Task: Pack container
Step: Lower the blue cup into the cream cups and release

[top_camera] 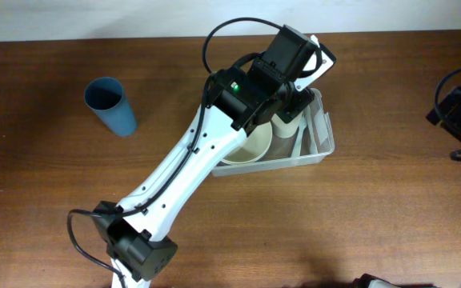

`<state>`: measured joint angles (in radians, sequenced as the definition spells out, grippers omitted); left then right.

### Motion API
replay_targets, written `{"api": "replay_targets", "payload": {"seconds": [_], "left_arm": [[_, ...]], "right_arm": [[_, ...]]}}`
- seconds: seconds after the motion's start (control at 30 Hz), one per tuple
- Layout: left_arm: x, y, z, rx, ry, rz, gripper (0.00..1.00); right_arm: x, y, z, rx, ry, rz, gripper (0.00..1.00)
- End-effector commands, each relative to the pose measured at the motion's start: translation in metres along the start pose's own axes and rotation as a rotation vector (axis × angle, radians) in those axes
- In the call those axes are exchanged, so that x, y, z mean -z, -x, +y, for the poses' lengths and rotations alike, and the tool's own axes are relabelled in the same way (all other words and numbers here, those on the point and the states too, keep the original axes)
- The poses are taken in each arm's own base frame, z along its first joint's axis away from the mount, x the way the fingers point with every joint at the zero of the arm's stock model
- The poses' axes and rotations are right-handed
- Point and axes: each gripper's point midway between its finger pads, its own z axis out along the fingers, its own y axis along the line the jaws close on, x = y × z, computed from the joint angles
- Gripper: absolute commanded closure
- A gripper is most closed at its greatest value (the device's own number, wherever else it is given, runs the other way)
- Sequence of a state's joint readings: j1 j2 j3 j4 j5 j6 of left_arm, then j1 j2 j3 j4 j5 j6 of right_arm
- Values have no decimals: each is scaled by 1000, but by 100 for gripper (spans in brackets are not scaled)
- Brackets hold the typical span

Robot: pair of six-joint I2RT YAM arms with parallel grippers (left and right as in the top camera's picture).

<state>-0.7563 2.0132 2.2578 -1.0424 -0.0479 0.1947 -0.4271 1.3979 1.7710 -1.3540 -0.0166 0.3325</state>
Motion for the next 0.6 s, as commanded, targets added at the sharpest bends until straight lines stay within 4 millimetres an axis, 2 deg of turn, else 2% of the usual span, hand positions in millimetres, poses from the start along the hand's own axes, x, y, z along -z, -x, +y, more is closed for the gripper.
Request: {"api": "replay_targets", "payload": {"seconds": [0.0, 0.57], "left_arm": [[9, 9, -5, -21, -9, -32, 99], [9, -3, -13, 1, -55, 16, 99]], "right_arm": [[3, 4, -1, -3, -1, -15, 1], [3, 4, -1, -3, -1, -15, 1]]}}
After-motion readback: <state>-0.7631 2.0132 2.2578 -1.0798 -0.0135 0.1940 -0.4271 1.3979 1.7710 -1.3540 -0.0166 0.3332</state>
